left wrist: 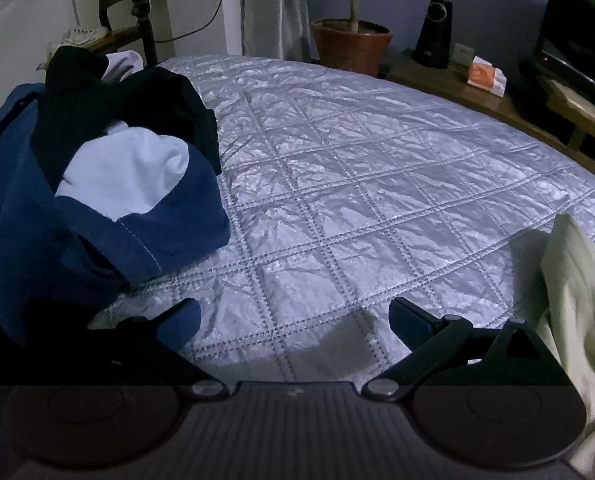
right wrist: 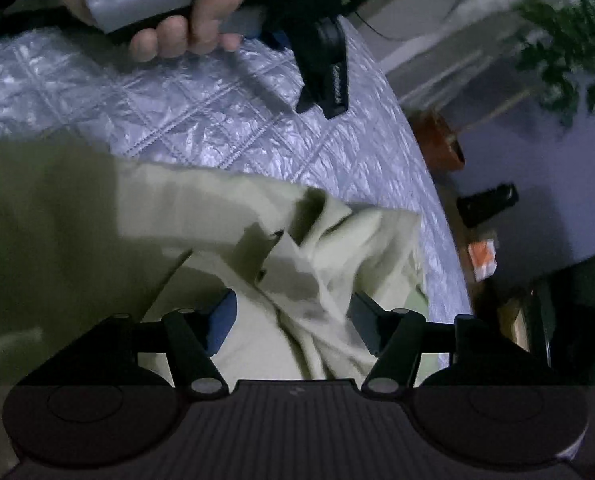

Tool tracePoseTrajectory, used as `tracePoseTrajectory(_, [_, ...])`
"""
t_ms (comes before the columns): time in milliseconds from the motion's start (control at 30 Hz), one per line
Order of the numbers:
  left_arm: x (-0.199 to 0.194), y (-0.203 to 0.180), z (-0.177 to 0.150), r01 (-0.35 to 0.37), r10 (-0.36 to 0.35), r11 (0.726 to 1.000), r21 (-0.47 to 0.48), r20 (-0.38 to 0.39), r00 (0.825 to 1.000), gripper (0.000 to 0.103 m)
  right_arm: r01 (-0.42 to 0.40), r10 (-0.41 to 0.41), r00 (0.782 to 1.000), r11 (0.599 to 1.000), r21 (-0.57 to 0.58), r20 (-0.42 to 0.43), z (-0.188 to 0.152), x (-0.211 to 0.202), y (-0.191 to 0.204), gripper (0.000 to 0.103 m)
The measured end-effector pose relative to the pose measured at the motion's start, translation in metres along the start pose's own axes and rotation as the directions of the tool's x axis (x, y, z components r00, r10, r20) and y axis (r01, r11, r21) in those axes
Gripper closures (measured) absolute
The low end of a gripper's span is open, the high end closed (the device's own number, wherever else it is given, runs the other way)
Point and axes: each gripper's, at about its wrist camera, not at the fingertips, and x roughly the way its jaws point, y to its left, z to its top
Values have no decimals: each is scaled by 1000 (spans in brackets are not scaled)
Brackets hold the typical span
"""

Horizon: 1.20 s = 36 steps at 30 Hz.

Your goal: Fold clothes

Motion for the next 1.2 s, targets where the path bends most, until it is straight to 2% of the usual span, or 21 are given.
tracePoseTrajectory(33, [-1, -1, 0, 1, -1, 1000, 4, 1, 1000, 3, -29, 28, 999, 997, 69, 17, 0, -1, -8, 93])
tracePoseTrajectory(133, [-3, -3, -2, 2, -2, 1000, 15, 6, 1000, 3, -30, 8, 997, 954, 297, 74, -2, -14, -34, 101])
tracePoseTrajectory(167, [-3, -2, -1, 4, -4, 1000, 14, 6, 1000, 3, -12, -24, 995, 930, 367, 96, -7, -25, -42, 101])
tracePoseTrajectory(200, [-2, -1, -1, 5, -5, 1000, 11, 4, 1000, 3, -7, -54, 991, 886, 463, 120, -15, -39, -52, 101])
tracePoseTrajectory(267, [-2, 0, 0, 5, -5, 1000, 3, 1, 1000, 3, 12, -120, 984, 785, 620, 133, -37, -68, -65, 101])
tracePoseTrajectory(300, [-1, 0, 0, 6, -6, 1000, 2, 0, 1000, 3, 24, -153, 980, 721, 692, 126, -50, -83, -70, 101])
tracePoseTrajectory(400, [-2, -2, -1, 9, -9, 1000, 10, -1, 1000, 3, 4, -178, 979, 498, 867, 98, -96, -115, -71, 99])
tracePoseTrajectory(433, [-3, -2, -1, 10, -10, 1000, 12, 0, 1000, 3, -13, -154, 985, 410, 912, 83, -113, -120, -70, 97])
tracePoseTrajectory(467, [-3, -2, -1, 10, -10, 1000, 12, 1, 1000, 3, -17, -93, 994, 350, 937, 53, -128, -121, -67, 95])
tracePoseTrajectory(533, [-3, -2, -2, 11, -11, 1000, 11, 1, 1000, 3, 13, 56, 998, 290, 957, -31, -152, -118, -59, 94])
tracePoseTrajectory(567, [-3, -1, -2, 11, -11, 1000, 10, 1, 1000, 3, 48, 89, 993, 330, 943, -82, -158, -120, -53, 94])
tracePoseTrajectory(600, [-2, -2, -2, 10, -10, 1000, 10, 0, 1000, 3, 91, 69, 990, 381, 920, -127, -158, -125, -52, 94])
tracePoseTrajectory(667, [-2, -3, -2, 13, -13, 1000, 13, -5, 1000, 3, 167, 10, 983, 393, 904, -186, -162, -135, -56, 92])
tracePoseTrajectory(700, [-2, -4, -2, 16, -16, 1000, 17, -8, 1000, 3, 186, -26, 981, 381, 906, -191, -162, -138, -61, 91])
tracePoseTrajectory(767, [-2, -11, -5, 39, -37, 998, 58, -20, 999, 2, 151, -64, 989, 366, 918, -137, -157, -133, -77, 88])
tracePoseTrajectory(833, [-2, -19, -9, 61, -58, 993, 105, -31, 998, 2, 107, -68, 994, 416, 903, -87, -137, -111, -90, 83])
tracePoseTrajectory(867, [-4, -22, -10, 64, -61, 990, 123, -25, 998, 2, 87, -66, 996, 448, 890, -64, -125, -98, -96, 77])
tracePoseTrajectory(933, [-8, -26, -12, 83, -83, 986, 146, -9, 997, 2, 25, -49, 999, 466, 885, -2, -109, -68, -115, 65])
tracePoseTrajectory(1000, [-13, -32, -15, 111, -113, 976, 186, 3, 994, 2, -41, -28, 998, 464, 885, 61, -97, -36, -136, 37])
tracePoseTrajectory(1100, [-19, -43, -20, 147, -155, 953, 265, 9, 988, 2, -121, 9, 991, 461, 879, 132, -76, 10, -171, 36])
tracePoseTrajectory(1200, [-19, -54, -28, 145, -155, 926, 348, 2, 988, 3, -218, 87, 976, 412, 885, 200, -60, 49, -200, 36])
